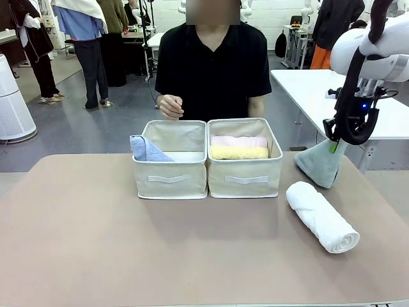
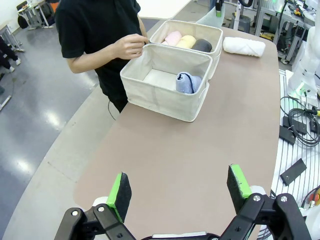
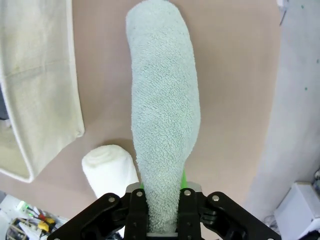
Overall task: Sort the towels based on their folding style.
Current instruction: Pick up another triangle-folded towel from the table and place it in the left Fabric basket.
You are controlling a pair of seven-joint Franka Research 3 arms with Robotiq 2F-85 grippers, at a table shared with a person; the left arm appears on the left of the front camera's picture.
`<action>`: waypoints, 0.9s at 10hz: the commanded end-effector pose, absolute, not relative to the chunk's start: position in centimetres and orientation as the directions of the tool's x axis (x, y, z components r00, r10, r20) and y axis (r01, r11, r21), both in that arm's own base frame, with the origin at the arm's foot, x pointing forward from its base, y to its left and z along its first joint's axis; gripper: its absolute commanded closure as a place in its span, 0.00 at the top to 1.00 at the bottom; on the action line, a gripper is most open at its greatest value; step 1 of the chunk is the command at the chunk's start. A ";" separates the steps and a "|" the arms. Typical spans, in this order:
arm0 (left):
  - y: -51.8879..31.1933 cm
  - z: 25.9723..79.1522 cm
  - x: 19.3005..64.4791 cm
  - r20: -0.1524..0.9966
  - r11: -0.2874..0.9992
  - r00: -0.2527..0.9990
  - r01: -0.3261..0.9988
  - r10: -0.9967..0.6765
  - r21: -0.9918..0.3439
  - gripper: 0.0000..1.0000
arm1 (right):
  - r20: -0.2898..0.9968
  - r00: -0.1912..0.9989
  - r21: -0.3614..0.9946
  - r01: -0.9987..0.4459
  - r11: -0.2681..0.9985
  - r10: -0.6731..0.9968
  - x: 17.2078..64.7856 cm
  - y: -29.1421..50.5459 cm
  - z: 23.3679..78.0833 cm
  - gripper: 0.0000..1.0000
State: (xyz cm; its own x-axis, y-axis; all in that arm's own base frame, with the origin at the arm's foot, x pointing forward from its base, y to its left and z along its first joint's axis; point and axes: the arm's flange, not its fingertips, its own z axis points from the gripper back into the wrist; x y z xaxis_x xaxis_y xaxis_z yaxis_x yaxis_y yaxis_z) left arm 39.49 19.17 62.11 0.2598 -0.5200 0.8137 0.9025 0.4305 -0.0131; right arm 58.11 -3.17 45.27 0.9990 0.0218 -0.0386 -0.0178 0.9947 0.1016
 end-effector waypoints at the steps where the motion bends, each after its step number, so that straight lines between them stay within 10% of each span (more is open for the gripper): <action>1: 18.9 61.9 39.4 0.818 0.442 0.254 0.897 -0.516 0.001 1.00 | 0.012 0.999 0.139 -0.048 0.989 0.047 55.3 -3.1 48.8 0.07; 9: 18.9 61.9 39.4 0.818 0.442 0.254 0.897 -0.516 0.001 1.00 | -0.010 0.988 0.238 -0.149 0.960 0.155 39.4 -7.1 63.1 0.07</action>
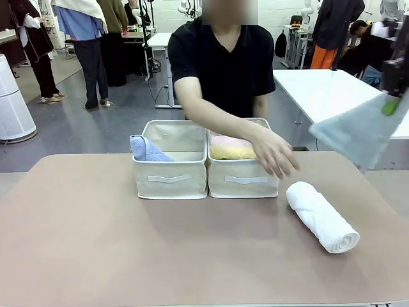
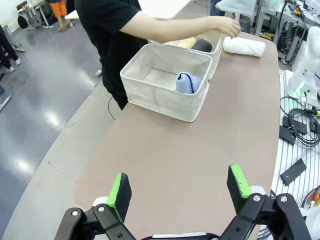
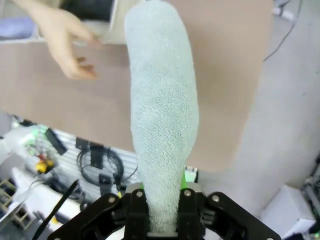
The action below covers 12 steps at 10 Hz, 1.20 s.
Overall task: Sort the towels based on their folding style.
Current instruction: Pick up another triangle-folded towel from the table and place it in the left Fabric basket.
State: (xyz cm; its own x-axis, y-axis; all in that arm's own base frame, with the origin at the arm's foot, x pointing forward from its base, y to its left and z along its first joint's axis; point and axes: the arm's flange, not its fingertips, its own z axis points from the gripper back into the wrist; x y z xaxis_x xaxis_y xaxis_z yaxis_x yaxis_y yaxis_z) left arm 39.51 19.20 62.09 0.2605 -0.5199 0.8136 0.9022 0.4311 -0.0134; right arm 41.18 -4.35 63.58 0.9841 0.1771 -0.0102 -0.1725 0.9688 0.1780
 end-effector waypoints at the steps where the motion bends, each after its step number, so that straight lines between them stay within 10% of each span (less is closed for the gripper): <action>1: 18.9 61.9 39.4 0.818 0.442 0.254 0.897 -0.516 0.001 1.00 | 0.038 0.994 0.268 -0.106 0.958 0.099 34.9 -11.5 64.1 0.07; 5: 18.9 61.9 39.4 0.818 0.442 0.254 0.897 -0.516 0.001 1.00 | 0.175 0.982 0.351 0.010 0.936 -0.076 24.1 -20.9 65.3 0.07; 12: 18.9 61.9 39.4 0.818 0.442 0.254 0.897 -0.516 0.001 1.00 | 0.197 0.965 0.402 0.082 0.912 -0.174 22.9 -23.8 65.7 0.07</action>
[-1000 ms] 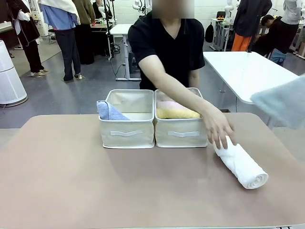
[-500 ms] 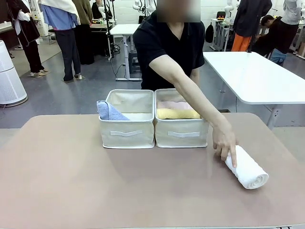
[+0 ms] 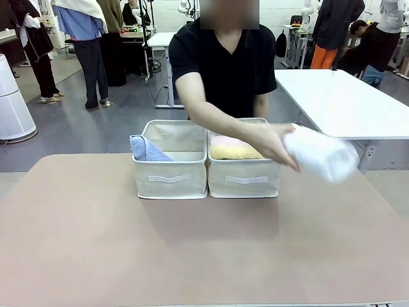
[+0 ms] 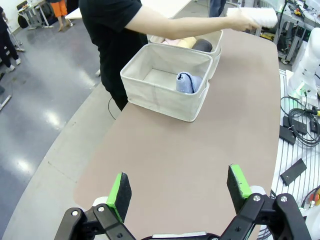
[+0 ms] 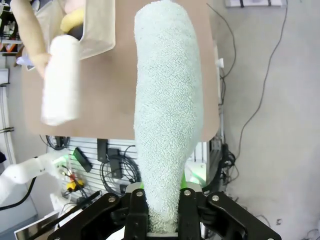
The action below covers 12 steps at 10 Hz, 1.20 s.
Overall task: Sort the towels based on their folding style.
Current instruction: Pick up another triangle-folded towel from the table and place it in the left Fabric basket.
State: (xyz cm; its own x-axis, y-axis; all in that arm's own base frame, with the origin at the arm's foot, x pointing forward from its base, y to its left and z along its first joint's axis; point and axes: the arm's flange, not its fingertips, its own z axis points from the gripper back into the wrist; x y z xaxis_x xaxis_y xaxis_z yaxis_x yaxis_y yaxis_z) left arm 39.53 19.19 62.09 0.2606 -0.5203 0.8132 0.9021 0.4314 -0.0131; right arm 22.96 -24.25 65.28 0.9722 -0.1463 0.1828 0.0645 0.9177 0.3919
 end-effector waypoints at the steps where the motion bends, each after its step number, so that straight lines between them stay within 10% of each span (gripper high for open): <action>1: 18.9 61.9 39.4 0.818 0.442 0.254 0.897 -0.516 0.001 1.00 | 0.194 0.969 0.398 0.066 0.915 -0.154 23.4 -23.3 65.7 0.07; 12: 18.9 61.9 39.4 0.818 0.442 0.254 0.897 -0.516 0.001 1.00 | 0.119 0.935 0.255 -0.355 0.900 0.335 35.5 -3.9 67.1 0.07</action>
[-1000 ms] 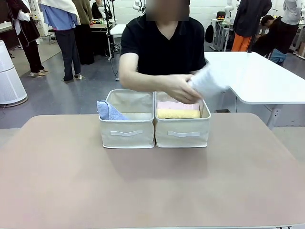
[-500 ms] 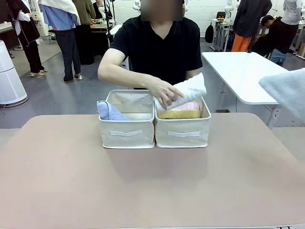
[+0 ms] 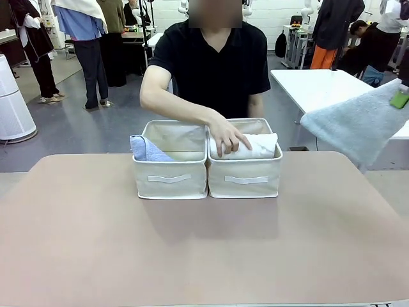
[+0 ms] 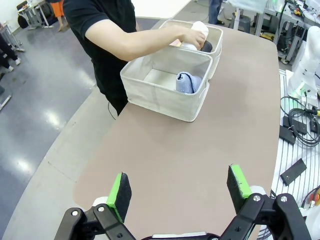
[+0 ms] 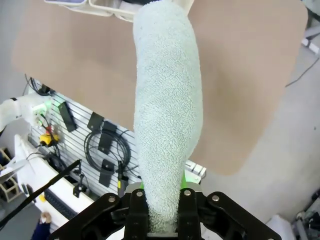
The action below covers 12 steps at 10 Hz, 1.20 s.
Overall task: Sort the towels based on their folding style.
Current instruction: Pick up another triangle-folded towel from the table and place it in the left Fabric basket.
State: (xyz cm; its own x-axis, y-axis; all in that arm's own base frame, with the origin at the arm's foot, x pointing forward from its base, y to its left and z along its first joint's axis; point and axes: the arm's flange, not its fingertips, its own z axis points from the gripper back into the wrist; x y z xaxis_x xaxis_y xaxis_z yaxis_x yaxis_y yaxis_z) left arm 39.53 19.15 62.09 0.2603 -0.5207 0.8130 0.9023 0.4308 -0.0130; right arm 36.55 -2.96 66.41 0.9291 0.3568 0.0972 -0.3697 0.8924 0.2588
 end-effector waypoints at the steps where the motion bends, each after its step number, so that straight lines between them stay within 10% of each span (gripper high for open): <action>1: 18.9 61.9 39.4 0.818 0.442 0.254 0.897 -0.516 0.001 1.00 | 0.119 0.935 0.255 -0.355 0.900 0.335 35.5 -3.9 67.1 0.07; 12: 18.9 61.9 39.4 0.818 0.442 0.254 0.897 -0.516 0.001 1.00 | 0.119 0.935 0.255 -0.355 0.900 0.335 35.5 -3.9 67.1 0.07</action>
State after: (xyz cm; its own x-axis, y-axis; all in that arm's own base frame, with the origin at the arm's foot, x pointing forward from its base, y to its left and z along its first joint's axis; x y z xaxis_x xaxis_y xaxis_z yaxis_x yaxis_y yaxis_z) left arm 39.53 19.15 62.10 0.2603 -0.5207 0.8131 0.9023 0.4309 -0.0129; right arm 35.69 -3.91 67.19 0.9328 0.3396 0.1202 -0.3597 0.8964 0.2589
